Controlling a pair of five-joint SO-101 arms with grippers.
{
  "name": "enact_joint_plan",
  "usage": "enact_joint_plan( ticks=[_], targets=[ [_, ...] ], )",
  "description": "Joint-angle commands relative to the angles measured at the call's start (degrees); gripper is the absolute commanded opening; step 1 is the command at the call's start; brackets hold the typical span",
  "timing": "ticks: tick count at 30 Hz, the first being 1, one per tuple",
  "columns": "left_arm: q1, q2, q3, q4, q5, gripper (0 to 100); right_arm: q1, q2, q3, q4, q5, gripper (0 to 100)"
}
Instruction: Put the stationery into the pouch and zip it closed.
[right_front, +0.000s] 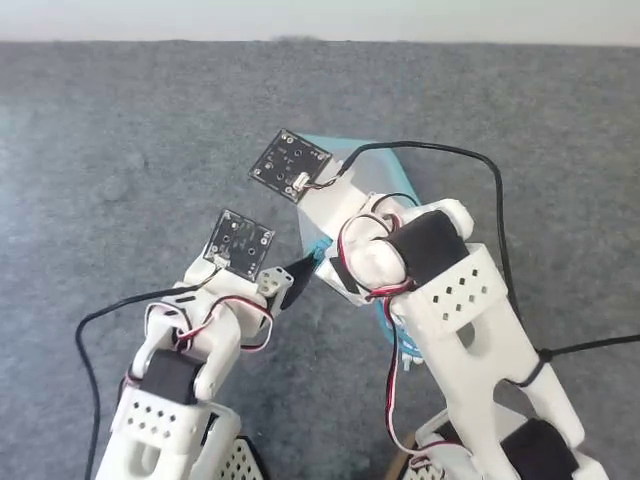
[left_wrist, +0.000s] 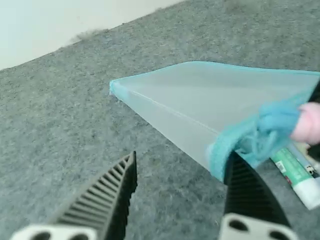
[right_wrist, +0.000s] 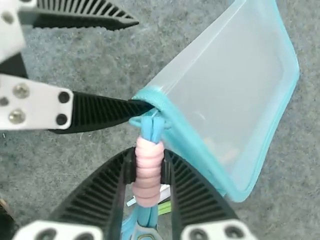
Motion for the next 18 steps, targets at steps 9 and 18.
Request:
enact_joint_plan(
  ticks=[9, 18],
  targets=[
    [0.4, 3.9, -2.9, -4.2, 2.7, 25, -2.5, -3.2, -3.5, 1.5, -0.3, 0.6],
    [3.5, 3.9, -2.8, -4.1, 0.7, 12, -5.3, -3.2, -0.9, 0.9, 0.0, 0.6]
  ],
)
